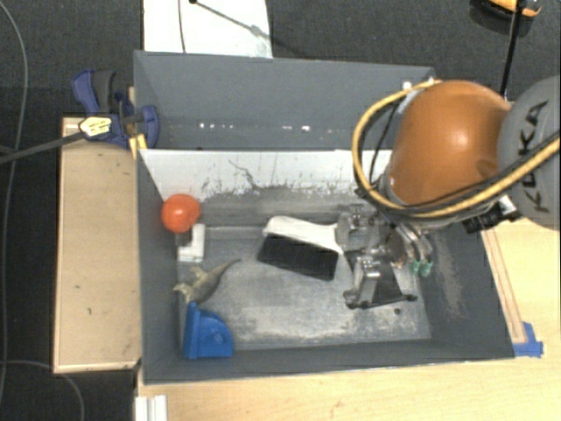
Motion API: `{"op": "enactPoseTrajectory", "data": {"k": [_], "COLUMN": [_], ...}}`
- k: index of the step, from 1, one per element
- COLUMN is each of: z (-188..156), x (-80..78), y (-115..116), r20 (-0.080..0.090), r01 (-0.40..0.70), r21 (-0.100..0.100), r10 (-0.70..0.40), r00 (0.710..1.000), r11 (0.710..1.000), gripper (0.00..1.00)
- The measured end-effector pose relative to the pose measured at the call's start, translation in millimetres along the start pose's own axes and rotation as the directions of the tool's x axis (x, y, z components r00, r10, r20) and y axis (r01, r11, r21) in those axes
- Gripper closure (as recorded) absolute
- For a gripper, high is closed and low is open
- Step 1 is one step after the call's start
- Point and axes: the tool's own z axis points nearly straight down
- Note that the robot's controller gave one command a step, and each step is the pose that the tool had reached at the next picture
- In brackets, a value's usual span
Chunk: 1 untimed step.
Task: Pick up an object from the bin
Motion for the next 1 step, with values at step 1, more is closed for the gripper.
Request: {"op": "enactPoseTrajectory", "data": {"k": [1], "z": [-4.3], "x": [-1.5], "y": [-0.3], "r20": [0.009], "r01": [-0.002], "r21": [-0.001], "r10": [0.002], "r00": [1.0], "r11": [1.0], "gripper": [0.0]}}
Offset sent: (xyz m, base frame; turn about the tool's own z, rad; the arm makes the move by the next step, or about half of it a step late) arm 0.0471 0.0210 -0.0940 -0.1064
